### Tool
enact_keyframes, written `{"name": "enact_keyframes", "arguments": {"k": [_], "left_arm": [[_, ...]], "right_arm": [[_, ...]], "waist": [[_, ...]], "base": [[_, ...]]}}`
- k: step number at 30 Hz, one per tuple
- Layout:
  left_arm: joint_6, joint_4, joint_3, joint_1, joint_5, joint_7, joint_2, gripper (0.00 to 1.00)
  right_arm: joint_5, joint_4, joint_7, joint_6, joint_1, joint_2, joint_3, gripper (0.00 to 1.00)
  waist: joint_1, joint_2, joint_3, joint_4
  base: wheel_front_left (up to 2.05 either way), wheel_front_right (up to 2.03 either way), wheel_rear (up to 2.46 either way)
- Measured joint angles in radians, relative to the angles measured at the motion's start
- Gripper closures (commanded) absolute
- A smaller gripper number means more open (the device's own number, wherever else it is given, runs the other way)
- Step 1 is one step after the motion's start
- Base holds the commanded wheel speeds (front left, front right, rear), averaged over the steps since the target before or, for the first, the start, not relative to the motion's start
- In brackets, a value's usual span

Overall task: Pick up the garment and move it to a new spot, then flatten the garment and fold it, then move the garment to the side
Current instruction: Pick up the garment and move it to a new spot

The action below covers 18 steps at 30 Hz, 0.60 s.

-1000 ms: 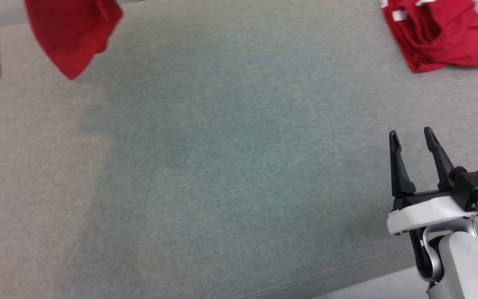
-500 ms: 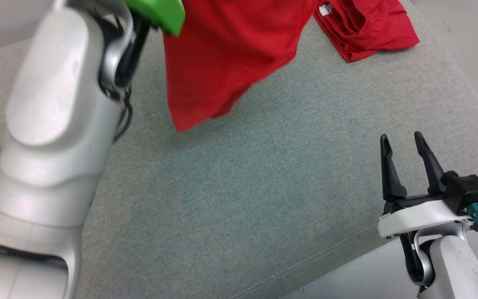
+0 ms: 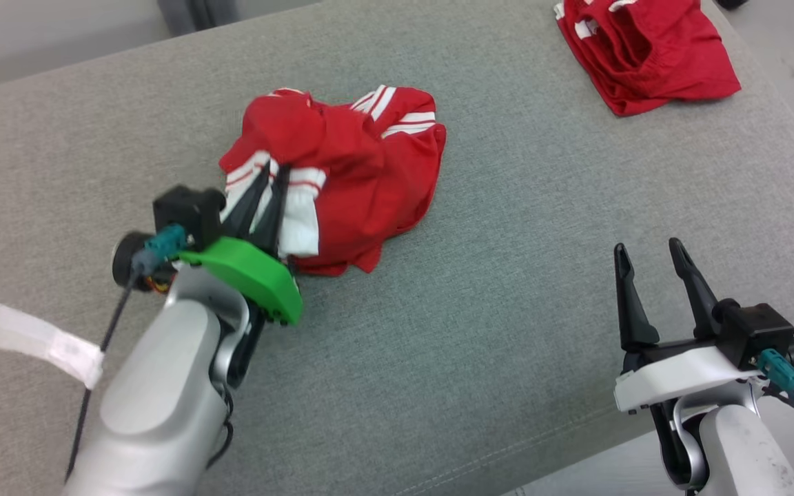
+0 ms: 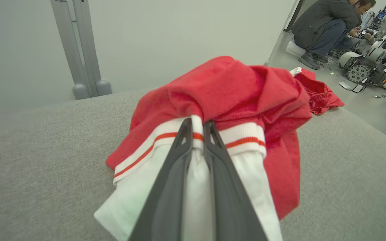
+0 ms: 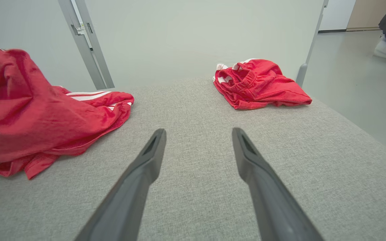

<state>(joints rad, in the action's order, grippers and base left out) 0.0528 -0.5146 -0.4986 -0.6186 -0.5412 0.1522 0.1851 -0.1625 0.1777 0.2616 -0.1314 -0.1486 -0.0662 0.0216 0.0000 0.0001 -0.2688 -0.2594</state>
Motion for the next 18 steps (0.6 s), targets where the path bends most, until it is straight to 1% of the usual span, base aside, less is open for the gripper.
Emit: {"name": "enact_keyframes", "arguments": {"k": [1, 2, 5, 10, 14, 18], "left_arm": [[0.0, -0.003, -0.008, 0.016, 0.001, 0.005, 0.0, 0.19], [0.0, -0.004, -0.016, 0.027, 0.007, 0.014, 0.001, 0.0], [-0.01, -0.004, -0.011, 0.04, 0.009, 0.042, 0.002, 0.0], [-0.02, 0.024, 0.003, 0.05, 0.024, 0.077, 0.025, 0.0], [-0.036, 0.059, 0.028, 0.09, 0.034, 0.096, 0.058, 0.0], [-0.059, 0.116, 0.077, 0.149, 0.042, 0.106, 0.096, 0.0]], "right_arm": [[0.0, 0.003, 0.0, 0.0, 0.004, 0.001, 0.002, 0.0], [0.0, 0.006, 0.0, 0.0, 0.007, 0.001, 0.004, 0.0], [0.001, 0.01, 0.0, 0.0, 0.02, 0.001, 0.007, 0.0], [0.006, 0.007, 0.0, 0.0, 0.033, -0.007, 0.006, 0.0], [0.006, 0.003, 0.0, 0.0, 0.044, -0.019, 0.008, 0.0], [0.007, -0.003, 0.0, 0.0, 0.06, -0.023, 0.009, 0.0]], "waist": [[0.0, 0.0, 0.005, 0.005], [0.0, 0.0, 0.011, 0.01], [0.0, 0.0, 0.031, 0.023], [0.0, 0.0, 0.069, 0.051], [0.0, 0.0, 0.098, 0.085], [0.0, 0.0, 0.125, 0.123]], "base": [[0.0, 0.0, 0.0], [0.0, 0.0, 0.0], [0.0, 0.0, 0.0], [0.0, 0.0, 0.0], [0.0, 0.0, 0.0], [0.0, 0.0, 0.0]]}}
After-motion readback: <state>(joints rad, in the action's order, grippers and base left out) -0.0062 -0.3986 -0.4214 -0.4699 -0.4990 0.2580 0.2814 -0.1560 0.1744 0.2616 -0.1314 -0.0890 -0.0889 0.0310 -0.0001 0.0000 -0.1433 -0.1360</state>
